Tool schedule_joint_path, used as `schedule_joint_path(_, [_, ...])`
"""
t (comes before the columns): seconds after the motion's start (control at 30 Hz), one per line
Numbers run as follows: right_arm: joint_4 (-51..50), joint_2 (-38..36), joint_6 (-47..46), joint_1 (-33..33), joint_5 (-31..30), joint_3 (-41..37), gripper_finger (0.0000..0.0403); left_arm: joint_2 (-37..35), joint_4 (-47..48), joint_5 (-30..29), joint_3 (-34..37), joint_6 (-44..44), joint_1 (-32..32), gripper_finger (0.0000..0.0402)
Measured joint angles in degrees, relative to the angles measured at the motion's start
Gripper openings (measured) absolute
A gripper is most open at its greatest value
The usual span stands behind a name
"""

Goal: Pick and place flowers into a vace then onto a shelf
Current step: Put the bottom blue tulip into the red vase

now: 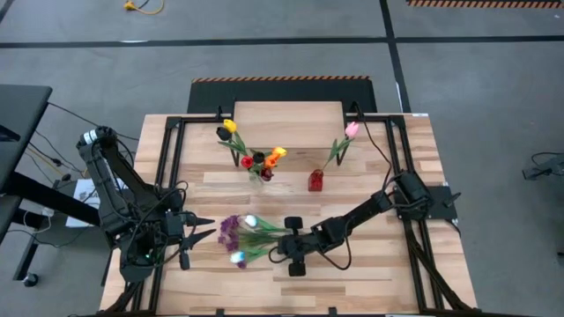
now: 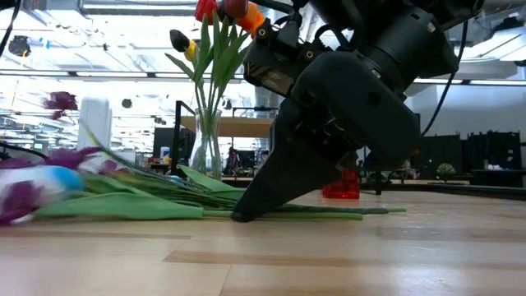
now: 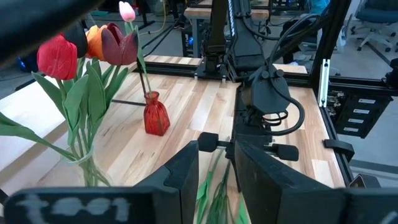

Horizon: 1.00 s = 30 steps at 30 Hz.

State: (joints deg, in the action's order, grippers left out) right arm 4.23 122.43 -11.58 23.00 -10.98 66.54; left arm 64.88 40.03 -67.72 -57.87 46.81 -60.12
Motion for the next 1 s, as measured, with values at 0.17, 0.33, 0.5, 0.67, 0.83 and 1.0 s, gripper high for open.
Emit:
schedule_joint_path(0.17, [0.13,-0.02,-1.48,0.34,0.02,0.00,0.0006,0.00,0.00,0.00,0.00,0.16,-0.02,0.0096])
schedule_joint_path(0.33, [-0.77,-1.58,0.40,2.30,-0.19,0.60,0.0003,0.00,0.02,0.02,0.00,0.39,0.00,0.0096])
schedule_joint_path(0.5, [-5.36,-4.12,5.05,4.39,3.19,2.69,0.0002,0.00,0.02,0.04,0.02,0.40,0.00,0.0096])
schedule_joint_path(0.67, [-11.31,-7.79,8.32,6.08,2.33,6.68,0.0001,0.10,0.06,0.06,0.02,0.49,0.00,0.0096])
schedule_joint_path(0.83, [-11.80,-11.11,12.15,7.17,-0.48,9.15,0.0001,1.89,0.11,-0.02,0.02,0.49,0.00,0.0096])
schedule_joint_path(1.0, [-11.80,-14.69,15.36,8.92,-8.46,9.68,0.0001,4.17,0.11,-0.15,0.07,0.47,0.47,0.0096])
